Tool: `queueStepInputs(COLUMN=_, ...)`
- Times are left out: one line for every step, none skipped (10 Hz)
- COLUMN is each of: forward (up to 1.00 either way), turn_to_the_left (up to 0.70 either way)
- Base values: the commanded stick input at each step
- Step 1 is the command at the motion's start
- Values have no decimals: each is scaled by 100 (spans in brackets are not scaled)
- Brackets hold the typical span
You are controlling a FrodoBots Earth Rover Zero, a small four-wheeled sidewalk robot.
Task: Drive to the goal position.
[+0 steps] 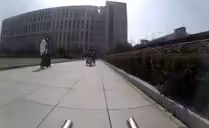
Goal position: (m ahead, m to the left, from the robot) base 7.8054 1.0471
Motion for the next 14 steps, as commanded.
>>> queueStepInputs(forward=70, turn_to_the_left=1)
queueStepInputs(forward=70, turn_to_the_left=1)
queueStepInputs(forward=70, turn_to_the_left=1)
queueStepInputs(forward=70, turn_to_the_left=1)
queueStepInputs(forward=70, turn_to_the_left=1)
queueStepInputs(forward=70, turn_to_the_left=2)
queueStepInputs(forward=70, turn_to_the_left=4)
queueStepInputs(forward=70, turn_to_the_left=6)
queueStepInputs(forward=70, turn_to_the_left=8)
queueStepInputs(forward=70, turn_to_the_left=7)
queueStepInputs(forward=70, turn_to_the_left=5)
queueStepInputs(forward=70, turn_to_the_left=3)
queueStepInputs(forward=70, turn_to_the_left=1)
queueStepInputs(forward=70, turn_to_the_left=1)
